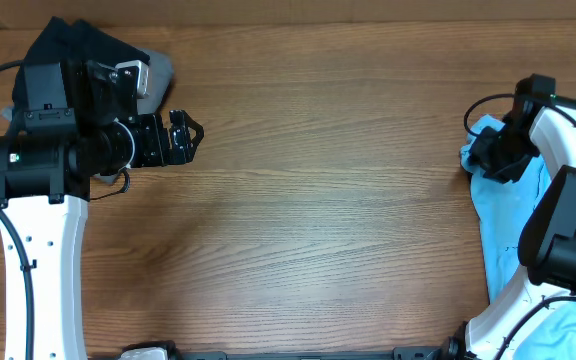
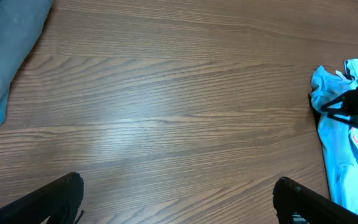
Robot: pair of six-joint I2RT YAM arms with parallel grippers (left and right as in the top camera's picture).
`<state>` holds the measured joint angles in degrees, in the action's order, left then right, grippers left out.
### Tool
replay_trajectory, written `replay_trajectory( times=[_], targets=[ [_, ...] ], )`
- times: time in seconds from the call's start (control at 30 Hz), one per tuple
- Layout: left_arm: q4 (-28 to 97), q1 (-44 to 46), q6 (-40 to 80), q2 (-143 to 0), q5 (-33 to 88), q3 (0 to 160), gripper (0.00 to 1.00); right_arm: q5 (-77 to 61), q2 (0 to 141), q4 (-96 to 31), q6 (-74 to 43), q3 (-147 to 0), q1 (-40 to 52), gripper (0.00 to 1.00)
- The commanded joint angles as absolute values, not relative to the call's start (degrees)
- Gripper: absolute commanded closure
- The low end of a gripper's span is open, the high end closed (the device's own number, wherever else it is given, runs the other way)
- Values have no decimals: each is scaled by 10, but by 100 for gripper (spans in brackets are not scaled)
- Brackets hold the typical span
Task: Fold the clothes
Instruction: 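Reach the right gripper to the light-blue T-shirt edge and grasp it, then lift the T-shirt with the right gripper and drag it leftward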
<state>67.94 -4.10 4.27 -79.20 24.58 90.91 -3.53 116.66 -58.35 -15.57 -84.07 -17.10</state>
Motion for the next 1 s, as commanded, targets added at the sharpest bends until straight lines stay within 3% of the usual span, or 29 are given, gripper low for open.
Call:
replay_trajectory(
  times=[0.0,0.27,0.8,0.97],
  targets=[
    [680,-37,34,-794,240,920,0,-42,1171,-575,-167,-836,-170,75],
    [679,-37,34,-794,240,920,0,-48,1170,-577,-167,-845,-171,96],
    [681,-37,34,-794,240,920,0,-49,1161,-629,-163,-904,-178,96],
    [679,-37,34,-794,239,920,0,-150,1118,-667,-88,-959,-177,96]
  ],
)
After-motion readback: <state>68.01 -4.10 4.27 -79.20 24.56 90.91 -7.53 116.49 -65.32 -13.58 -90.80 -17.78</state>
